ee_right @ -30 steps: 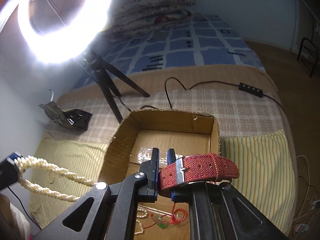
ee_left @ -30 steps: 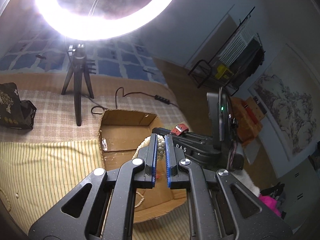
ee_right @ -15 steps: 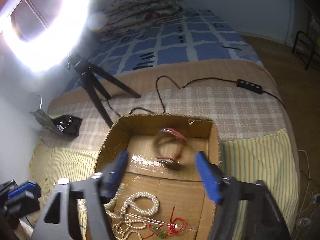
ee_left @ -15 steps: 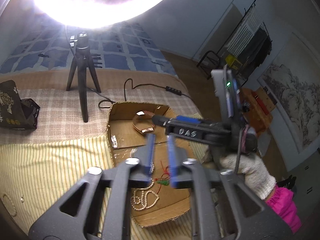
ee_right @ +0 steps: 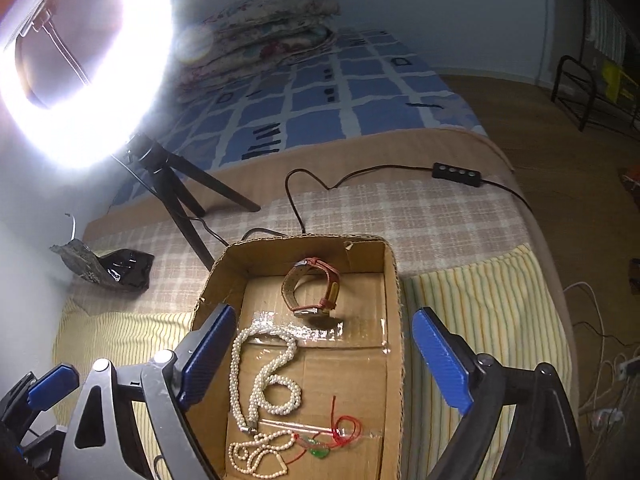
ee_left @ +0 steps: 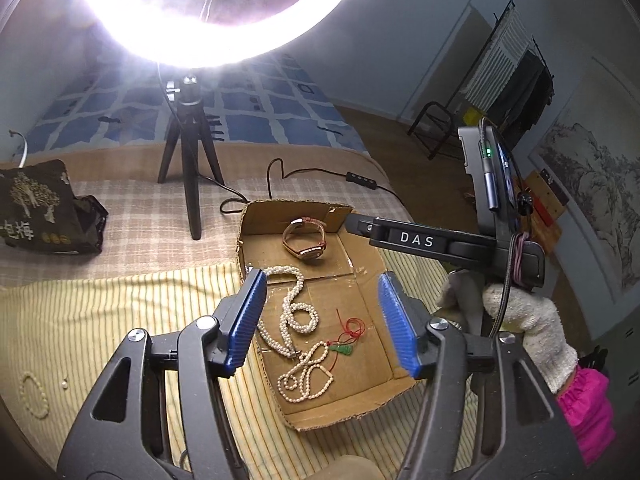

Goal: Organize jewelry
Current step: 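Open the right tool dropping the watch into the box while the left releases the necklace, then withdraw both tools from the box back toward the remaining jewelry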

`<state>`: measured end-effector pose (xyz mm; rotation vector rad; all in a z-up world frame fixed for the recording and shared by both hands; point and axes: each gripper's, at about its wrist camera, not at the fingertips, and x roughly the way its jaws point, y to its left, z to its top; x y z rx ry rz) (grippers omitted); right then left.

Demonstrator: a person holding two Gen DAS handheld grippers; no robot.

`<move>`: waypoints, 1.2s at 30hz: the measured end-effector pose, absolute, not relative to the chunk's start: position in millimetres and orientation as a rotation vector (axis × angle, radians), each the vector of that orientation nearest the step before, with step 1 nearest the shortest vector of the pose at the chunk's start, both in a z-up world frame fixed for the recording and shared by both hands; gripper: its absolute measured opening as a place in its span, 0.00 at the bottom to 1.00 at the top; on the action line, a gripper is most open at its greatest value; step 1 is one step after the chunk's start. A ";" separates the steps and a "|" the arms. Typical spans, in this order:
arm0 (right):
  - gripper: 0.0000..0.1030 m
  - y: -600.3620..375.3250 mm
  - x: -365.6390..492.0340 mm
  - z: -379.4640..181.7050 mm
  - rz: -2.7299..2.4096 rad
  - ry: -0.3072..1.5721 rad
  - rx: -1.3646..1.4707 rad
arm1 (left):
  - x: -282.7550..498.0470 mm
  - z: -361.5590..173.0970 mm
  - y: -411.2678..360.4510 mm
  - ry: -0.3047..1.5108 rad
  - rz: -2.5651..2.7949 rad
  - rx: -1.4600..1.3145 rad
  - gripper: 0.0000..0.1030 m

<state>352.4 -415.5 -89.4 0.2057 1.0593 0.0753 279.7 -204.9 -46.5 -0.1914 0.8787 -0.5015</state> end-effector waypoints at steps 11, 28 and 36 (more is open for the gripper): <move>0.89 -408.4 321.9 -55.0 0.053 1.019 0.165 | 247.7 -21.1 -190.8 0.828 -0.471 -0.153 0.65; 0.89 -370.1 251.1 -16.4 0.056 0.944 0.073 | 181.4 8.6 -140.1 0.731 -0.399 -0.077 0.65; 0.89 -339.9 213.1 -2.6 0.094 0.886 0.060 | 155.9 11.1 -102.5 0.719 -0.366 -0.081 0.65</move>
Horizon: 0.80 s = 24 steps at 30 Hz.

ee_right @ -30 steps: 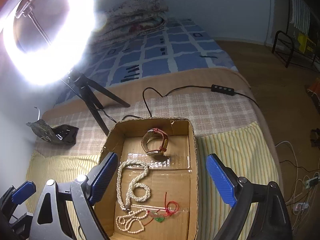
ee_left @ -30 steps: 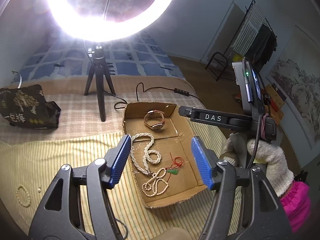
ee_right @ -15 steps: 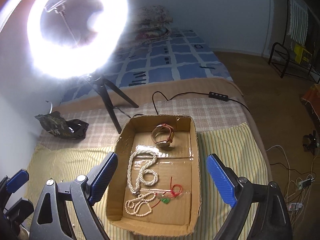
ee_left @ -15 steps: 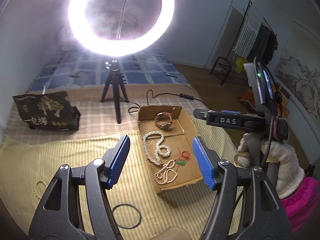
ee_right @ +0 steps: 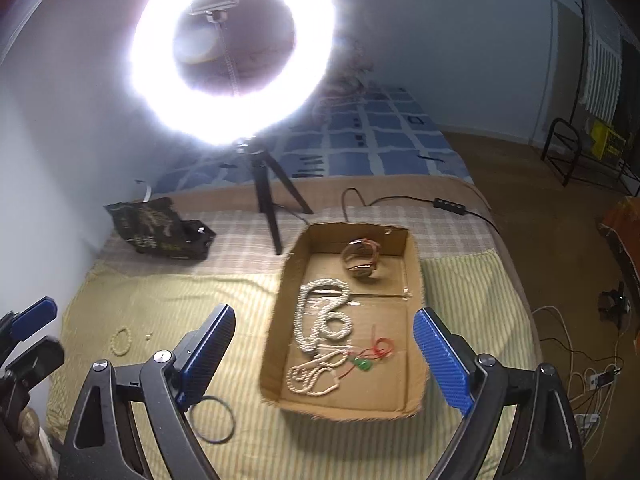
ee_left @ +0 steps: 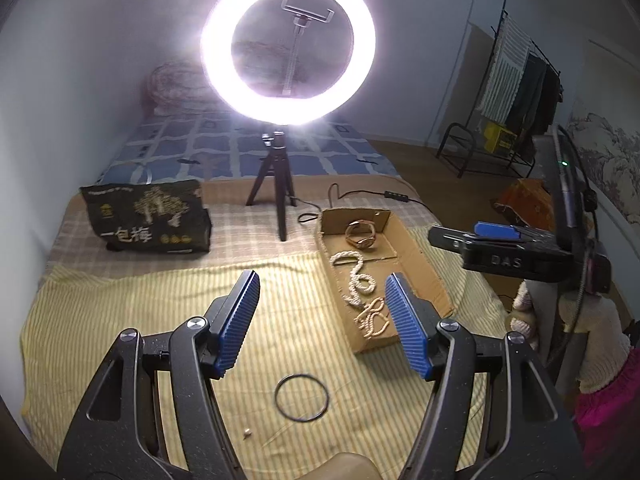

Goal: Organize jewelry
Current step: 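Withdraw both tools from the box back toward the remaining jewelry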

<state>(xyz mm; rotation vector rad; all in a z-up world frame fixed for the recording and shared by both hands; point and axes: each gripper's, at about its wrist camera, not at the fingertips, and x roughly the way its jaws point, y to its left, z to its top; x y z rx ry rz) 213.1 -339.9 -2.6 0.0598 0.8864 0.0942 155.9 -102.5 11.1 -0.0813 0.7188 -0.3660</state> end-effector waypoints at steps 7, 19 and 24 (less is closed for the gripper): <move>0.90 -309.7 177.8 -3.3 0.145 0.850 0.062 | 131.8 6.6 -65.8 0.702 -0.308 -0.079 0.65; 1.00 -267.4 130.4 -29.9 0.209 0.811 0.044 | 113.8 -25.6 -11.3 0.734 -0.255 -0.092 0.65; 1.00 -260.7 116.3 -40.8 0.237 0.756 0.050 | 123.1 -48.2 21.9 0.786 -0.185 -0.122 0.65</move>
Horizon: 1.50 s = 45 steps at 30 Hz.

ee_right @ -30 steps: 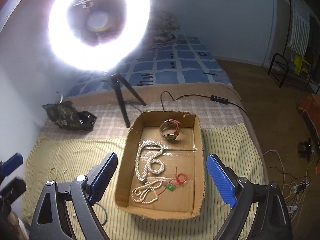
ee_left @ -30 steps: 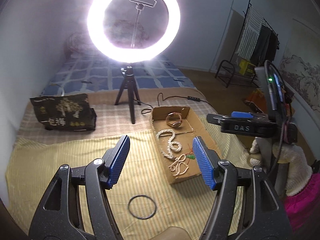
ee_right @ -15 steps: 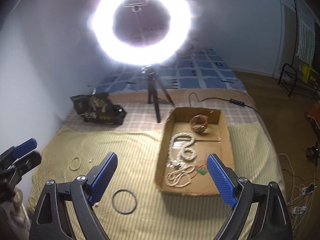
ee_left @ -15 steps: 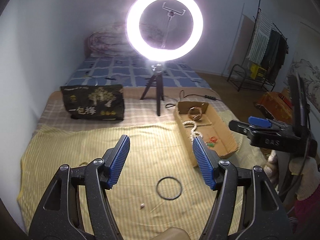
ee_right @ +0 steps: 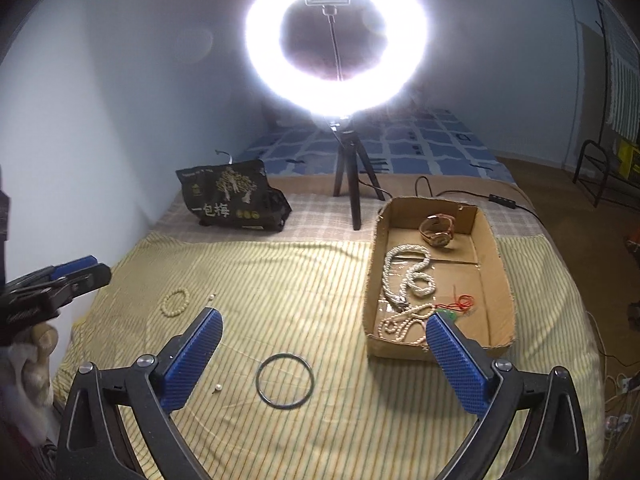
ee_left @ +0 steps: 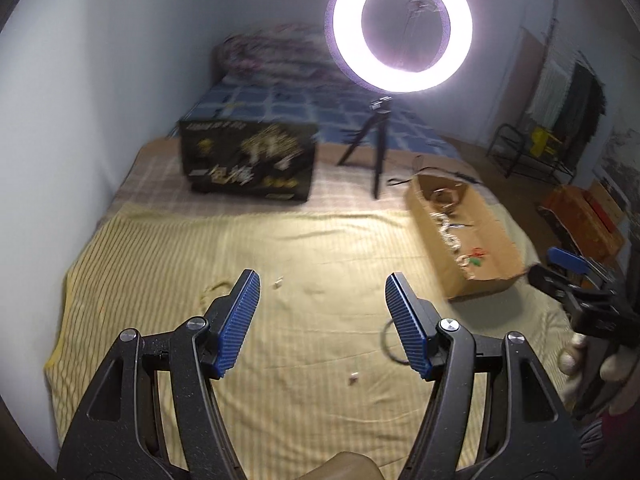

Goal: Organize jewelry
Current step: 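Withdraw both tools from the box back toward the remaining jewelry, then move the left tool to the beaded pearl bracelet while the right moves to the black bangle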

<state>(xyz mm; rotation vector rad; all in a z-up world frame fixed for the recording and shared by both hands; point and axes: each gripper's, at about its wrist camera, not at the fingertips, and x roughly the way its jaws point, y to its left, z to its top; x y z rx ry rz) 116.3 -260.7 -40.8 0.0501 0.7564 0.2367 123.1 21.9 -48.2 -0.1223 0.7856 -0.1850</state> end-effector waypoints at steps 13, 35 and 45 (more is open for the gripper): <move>0.93 -228.4 118.7 -104.2 0.392 0.927 -0.081 | 155.3 -110.1 108.5 0.906 -0.023 -0.264 0.65; 0.38 -173.7 133.4 -180.8 0.625 1.121 -0.176 | 205.9 -190.0 121.5 1.089 -0.031 -0.365 0.44; 0.33 -164.2 143.7 -194.2 0.639 1.172 -0.181 | 221.0 -213.6 125.9 1.124 -0.017 -0.410 0.41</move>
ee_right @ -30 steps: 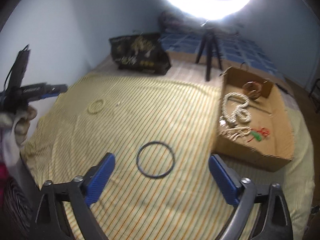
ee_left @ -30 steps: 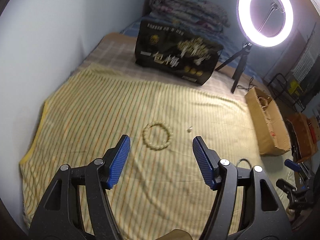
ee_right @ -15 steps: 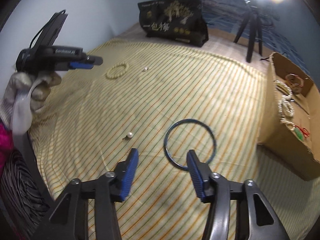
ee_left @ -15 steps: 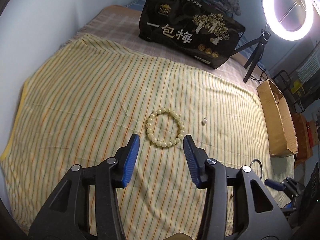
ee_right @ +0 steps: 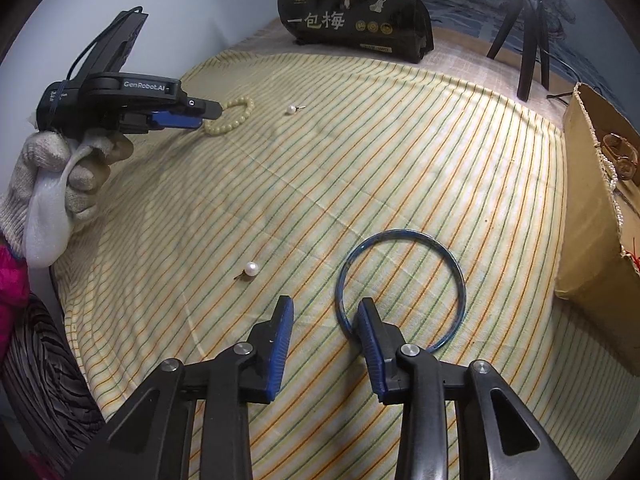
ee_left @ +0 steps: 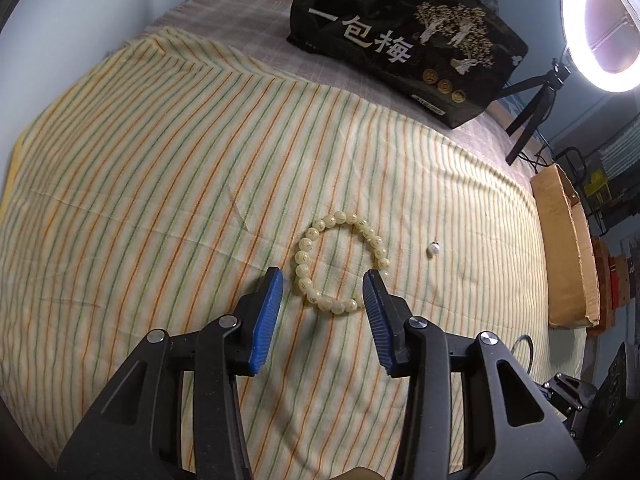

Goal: Organize jewelry
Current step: 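Move the left tool to the beaded pearl bracelet while the right moves to the black bangle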

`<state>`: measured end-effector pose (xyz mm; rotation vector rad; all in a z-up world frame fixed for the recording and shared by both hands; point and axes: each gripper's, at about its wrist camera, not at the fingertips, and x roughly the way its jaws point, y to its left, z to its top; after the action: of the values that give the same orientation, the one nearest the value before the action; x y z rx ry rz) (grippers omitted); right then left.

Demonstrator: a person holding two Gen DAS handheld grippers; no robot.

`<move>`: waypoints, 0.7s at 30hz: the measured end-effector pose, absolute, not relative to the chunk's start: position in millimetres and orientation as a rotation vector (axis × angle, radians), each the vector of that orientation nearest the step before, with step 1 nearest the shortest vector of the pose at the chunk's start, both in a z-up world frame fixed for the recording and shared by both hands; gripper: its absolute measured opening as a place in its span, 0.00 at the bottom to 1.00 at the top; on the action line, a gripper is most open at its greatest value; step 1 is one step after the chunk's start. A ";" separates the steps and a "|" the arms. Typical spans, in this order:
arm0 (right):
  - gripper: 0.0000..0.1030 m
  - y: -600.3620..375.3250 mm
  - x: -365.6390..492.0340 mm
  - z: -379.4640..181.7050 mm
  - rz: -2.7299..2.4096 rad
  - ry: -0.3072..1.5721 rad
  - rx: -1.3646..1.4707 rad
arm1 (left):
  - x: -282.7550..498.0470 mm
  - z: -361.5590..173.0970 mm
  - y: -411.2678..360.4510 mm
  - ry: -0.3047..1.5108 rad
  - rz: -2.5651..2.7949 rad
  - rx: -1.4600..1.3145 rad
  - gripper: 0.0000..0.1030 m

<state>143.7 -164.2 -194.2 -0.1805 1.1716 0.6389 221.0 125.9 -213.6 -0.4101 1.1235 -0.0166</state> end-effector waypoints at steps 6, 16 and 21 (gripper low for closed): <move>0.32 -163.2 148.3 -199.1 0.643 1.184 -0.178 | 229.4 -223.7 125.4 1.123 -0.006 -0.406 0.40; 0.20 -158.5 154.0 -205.8 0.642 1.174 -0.165 | 231.5 -228.1 117.1 1.088 0.047 -0.307 0.16; 0.07 -153.5 153.4 -206.4 0.626 1.153 -0.190 | 230.3 -227.9 119.2 1.082 0.076 -0.318 0.06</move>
<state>153.4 -153.5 -206.4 -0.1902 1.1532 0.6260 230.3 119.2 -227.9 -0.3178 1.0822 0.0757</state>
